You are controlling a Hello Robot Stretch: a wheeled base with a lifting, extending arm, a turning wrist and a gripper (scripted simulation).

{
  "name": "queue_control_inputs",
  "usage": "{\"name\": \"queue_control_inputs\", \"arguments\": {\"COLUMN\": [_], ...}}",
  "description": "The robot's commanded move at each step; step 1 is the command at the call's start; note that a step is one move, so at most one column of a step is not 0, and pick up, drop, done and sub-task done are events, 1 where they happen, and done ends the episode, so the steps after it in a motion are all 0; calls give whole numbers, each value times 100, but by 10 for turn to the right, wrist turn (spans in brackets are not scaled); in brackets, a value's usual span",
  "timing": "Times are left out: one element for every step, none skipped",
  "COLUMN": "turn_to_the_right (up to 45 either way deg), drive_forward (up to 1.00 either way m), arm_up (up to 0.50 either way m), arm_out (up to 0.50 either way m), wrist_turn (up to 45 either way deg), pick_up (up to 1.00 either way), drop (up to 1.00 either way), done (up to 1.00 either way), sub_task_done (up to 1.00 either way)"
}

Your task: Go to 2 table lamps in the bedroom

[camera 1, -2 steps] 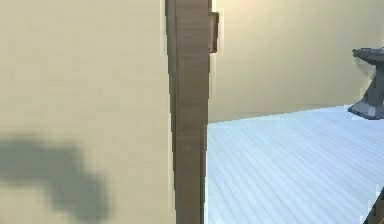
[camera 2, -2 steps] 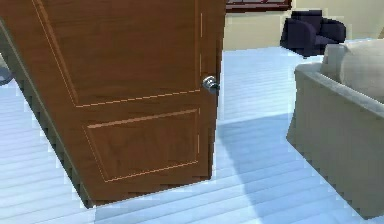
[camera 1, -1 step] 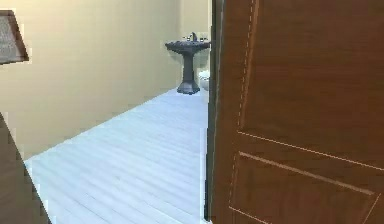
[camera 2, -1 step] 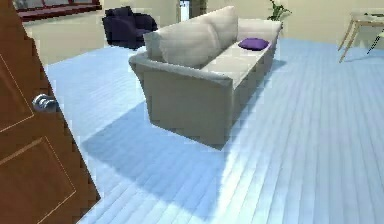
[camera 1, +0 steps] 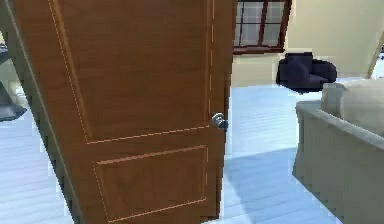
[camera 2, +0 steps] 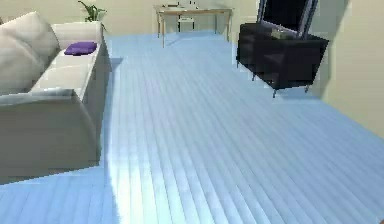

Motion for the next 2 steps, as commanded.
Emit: {"name": "queue_control_inputs", "arguments": {"turn_to_the_right": [450, 270], "drive_forward": [0, 0], "arm_up": [0, 0], "arm_out": [0, 0], "wrist_turn": [0, 0], "pick_up": [0, 0], "drop": [0, 0], "done": [0, 0], "sub_task_done": [0, 0]}}
